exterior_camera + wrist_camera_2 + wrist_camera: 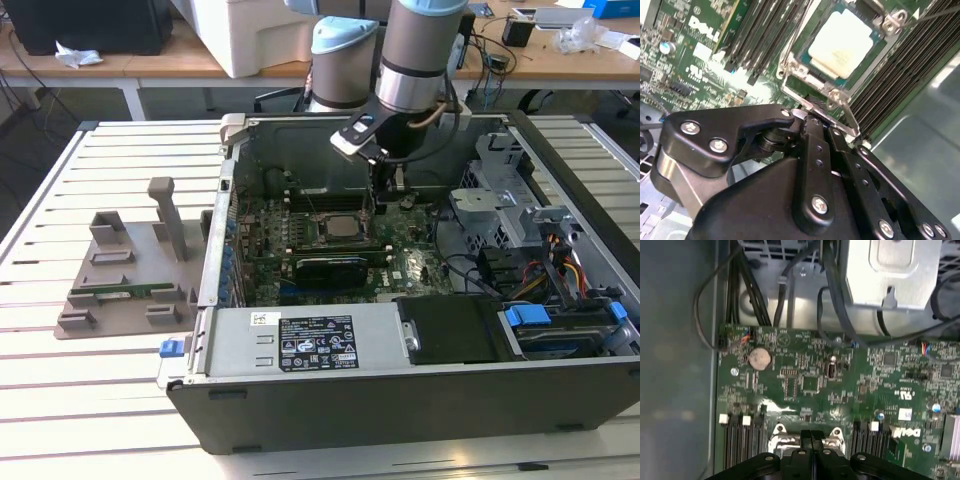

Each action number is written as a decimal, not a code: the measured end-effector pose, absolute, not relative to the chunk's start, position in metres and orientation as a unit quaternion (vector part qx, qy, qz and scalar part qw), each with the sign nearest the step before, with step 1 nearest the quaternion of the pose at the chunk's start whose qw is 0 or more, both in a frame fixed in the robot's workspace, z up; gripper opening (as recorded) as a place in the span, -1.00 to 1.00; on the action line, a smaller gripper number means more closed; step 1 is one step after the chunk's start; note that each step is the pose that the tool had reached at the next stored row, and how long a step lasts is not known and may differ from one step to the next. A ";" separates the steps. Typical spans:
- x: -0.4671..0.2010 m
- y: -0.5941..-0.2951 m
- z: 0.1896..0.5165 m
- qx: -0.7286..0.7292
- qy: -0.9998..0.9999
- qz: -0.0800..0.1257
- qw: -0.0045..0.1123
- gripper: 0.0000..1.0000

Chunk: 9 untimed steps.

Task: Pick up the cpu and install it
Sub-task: 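Close the cpu cover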

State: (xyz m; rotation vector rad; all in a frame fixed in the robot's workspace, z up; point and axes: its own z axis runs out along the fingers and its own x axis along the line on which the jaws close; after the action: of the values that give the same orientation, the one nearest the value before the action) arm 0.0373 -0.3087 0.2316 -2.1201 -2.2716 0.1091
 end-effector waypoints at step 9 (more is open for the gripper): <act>0.014 -0.309 0.222 -0.682 -0.731 0.035 0.016 -0.79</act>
State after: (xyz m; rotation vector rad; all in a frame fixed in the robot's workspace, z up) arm 0.0136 -0.3087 0.2224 -2.1198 -2.2719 0.1090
